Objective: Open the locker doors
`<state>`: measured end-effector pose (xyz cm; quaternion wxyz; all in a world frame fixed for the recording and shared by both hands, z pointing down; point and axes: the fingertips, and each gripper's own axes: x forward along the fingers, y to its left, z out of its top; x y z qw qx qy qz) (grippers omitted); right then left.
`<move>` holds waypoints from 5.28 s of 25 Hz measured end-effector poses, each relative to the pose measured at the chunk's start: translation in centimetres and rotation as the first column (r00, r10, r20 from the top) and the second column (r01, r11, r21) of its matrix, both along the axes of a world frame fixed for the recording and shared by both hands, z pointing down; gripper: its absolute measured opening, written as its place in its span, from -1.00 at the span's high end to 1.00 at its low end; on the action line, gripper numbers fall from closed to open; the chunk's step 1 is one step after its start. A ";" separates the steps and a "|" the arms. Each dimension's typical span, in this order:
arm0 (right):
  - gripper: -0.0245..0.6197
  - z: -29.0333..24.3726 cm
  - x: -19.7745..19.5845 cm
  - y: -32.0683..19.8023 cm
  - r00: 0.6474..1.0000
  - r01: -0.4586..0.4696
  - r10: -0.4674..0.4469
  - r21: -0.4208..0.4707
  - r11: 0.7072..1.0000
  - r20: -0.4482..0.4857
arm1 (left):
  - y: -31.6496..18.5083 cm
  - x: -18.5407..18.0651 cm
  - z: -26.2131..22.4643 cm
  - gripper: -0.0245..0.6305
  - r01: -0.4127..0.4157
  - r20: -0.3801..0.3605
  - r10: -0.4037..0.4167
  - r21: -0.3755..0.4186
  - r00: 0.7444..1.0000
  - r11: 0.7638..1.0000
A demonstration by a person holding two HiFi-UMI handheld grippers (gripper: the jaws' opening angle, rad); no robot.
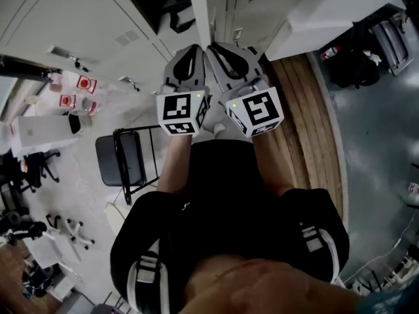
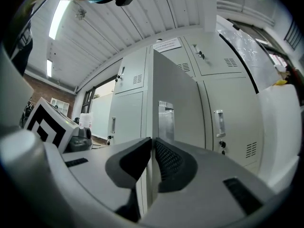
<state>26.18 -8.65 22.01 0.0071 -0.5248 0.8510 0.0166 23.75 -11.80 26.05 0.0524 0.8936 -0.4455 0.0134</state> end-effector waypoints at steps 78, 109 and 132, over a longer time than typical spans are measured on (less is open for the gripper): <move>0.87 6.5 -7.7 -5.4 0.987 0.159 -0.161 -0.143 0.977 -0.006 | -1.8 -11.3 3.7 0.90 0.304 -0.011 -0.305 -0.048 0.952 0.951; 0.87 6.0 -26.6 -9.9 0.960 0.279 -0.281 -0.144 0.949 0.007 | -5.4 -32.7 2.7 0.90 0.447 -0.063 -0.448 -0.034 0.892 0.894; 0.61 7.1 -42.0 -12.8 0.979 0.164 -0.180 -0.152 0.975 -0.095 | -8.7 -45.9 3.4 0.90 0.348 -0.074 -0.350 -0.043 0.934 0.937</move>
